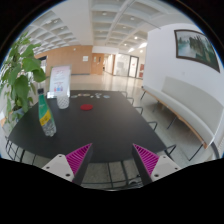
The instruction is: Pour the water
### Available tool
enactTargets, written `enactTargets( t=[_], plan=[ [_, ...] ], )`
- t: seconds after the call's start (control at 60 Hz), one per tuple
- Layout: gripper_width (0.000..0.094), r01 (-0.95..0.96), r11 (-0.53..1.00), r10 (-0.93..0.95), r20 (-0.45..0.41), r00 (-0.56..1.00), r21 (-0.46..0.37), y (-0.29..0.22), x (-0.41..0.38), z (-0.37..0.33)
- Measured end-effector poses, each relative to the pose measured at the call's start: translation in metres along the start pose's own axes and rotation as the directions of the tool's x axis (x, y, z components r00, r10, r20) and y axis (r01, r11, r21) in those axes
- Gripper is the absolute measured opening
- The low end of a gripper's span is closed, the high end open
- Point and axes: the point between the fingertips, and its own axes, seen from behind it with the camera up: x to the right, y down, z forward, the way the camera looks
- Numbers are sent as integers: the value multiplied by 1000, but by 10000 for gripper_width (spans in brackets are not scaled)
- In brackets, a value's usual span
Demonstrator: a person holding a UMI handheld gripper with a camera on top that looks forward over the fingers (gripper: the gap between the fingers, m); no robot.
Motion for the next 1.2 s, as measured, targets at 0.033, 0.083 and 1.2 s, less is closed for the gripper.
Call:
enactTargets(
  t=[0.033, 0.083, 1.2],
  plan=[
    [831, 2, 1000, -2, 21, 1000, -22, 12, -11, -5],
    [831, 6, 999, -4, 47, 999, -35, 22, -25, -12],
    [414, -17, 971, -8, 100, 995, 240, -77, -276, 139]
  ],
)
